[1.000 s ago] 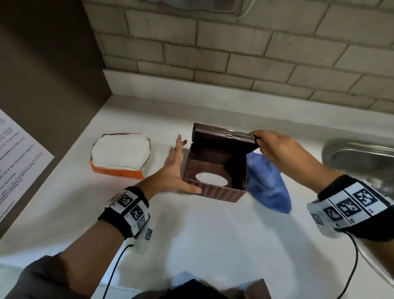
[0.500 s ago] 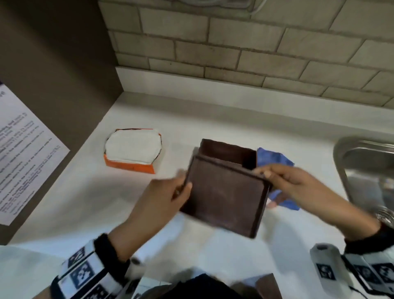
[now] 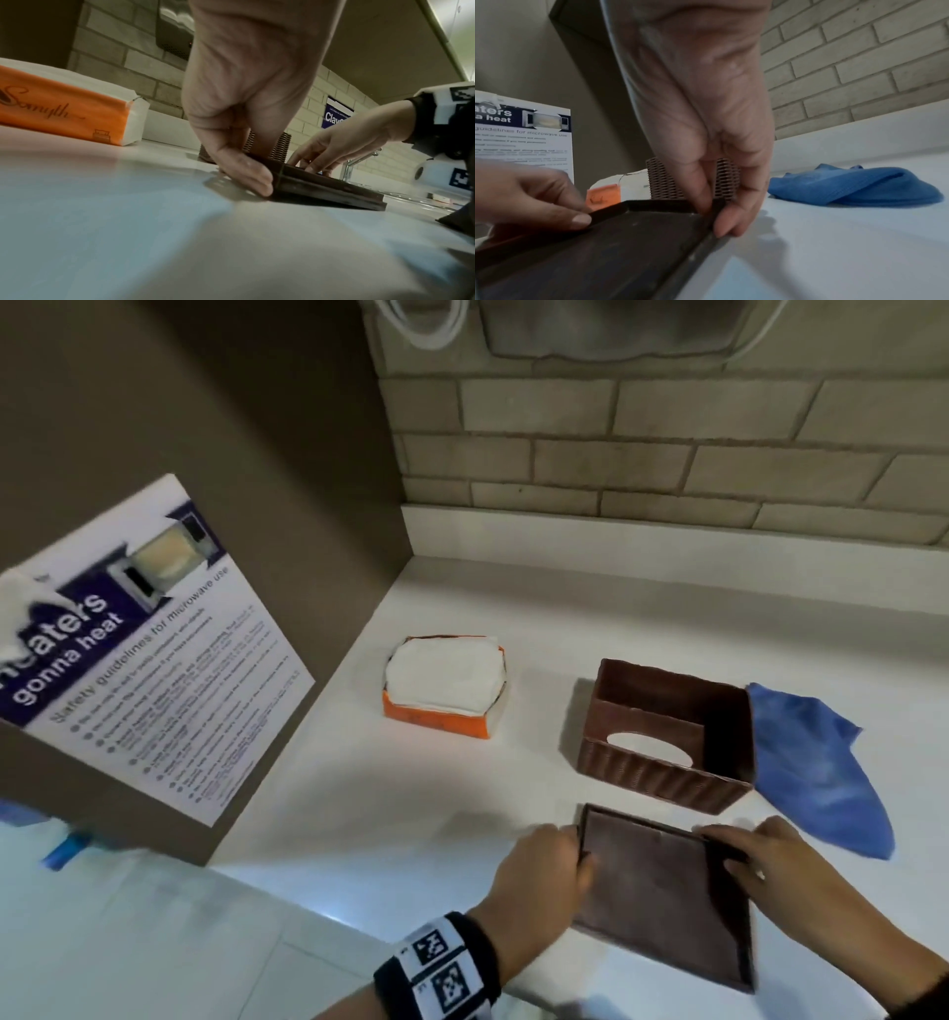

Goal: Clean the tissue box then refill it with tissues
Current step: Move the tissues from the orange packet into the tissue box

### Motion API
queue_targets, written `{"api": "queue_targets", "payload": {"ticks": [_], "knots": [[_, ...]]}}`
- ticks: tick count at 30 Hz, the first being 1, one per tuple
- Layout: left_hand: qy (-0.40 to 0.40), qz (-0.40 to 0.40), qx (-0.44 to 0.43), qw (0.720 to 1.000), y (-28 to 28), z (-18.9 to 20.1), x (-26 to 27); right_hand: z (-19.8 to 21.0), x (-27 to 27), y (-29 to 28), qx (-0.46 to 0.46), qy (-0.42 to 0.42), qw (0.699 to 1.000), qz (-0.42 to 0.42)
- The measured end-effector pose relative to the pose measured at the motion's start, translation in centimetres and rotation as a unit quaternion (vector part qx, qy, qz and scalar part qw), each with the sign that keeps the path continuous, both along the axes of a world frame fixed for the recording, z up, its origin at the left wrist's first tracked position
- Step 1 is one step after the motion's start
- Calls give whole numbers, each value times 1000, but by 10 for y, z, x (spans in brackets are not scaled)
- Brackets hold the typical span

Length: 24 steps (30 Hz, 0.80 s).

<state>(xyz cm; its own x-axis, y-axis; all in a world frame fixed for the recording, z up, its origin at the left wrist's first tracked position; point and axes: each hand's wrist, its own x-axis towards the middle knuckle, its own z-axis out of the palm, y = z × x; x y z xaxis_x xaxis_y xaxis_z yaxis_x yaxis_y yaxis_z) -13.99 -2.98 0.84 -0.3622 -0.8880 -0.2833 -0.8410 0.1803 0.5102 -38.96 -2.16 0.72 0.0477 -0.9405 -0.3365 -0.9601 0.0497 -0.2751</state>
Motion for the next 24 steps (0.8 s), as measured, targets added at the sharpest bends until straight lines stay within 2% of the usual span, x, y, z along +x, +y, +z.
{"api": "queue_targets", "payload": {"ticks": [2,4,5,6,9,12,15,18,22,24], "knots": [[1,-4,-2,1000,0,0,-1,5,6,1,13,16,1000,-9],[-10,-7,-4,1000,-3,6,5,17,15,3,35,79,996,4],[-10,0,-7,1000,-7,11,11,25,21,4,25,111,993,22],[-3,13,-13,1000,-13,18,19,36,30,3,1,107,994,31],[49,113,-70,990,-44,45,57,72,70,-9,-50,-26,995,78],[89,222,-144,960,-87,67,98,94,122,-48,-64,-138,977,149],[44,244,-147,957,-134,64,123,84,177,-103,-90,-197,969,115],[-16,257,-76,963,-167,46,133,58,209,-144,-58,-141,988,38],[-97,242,-70,963,-180,29,131,44,229,-160,-18,-23,1000,-7],[-115,251,-58,959,-183,28,128,40,237,-167,-8,-29,999,-42]]}}
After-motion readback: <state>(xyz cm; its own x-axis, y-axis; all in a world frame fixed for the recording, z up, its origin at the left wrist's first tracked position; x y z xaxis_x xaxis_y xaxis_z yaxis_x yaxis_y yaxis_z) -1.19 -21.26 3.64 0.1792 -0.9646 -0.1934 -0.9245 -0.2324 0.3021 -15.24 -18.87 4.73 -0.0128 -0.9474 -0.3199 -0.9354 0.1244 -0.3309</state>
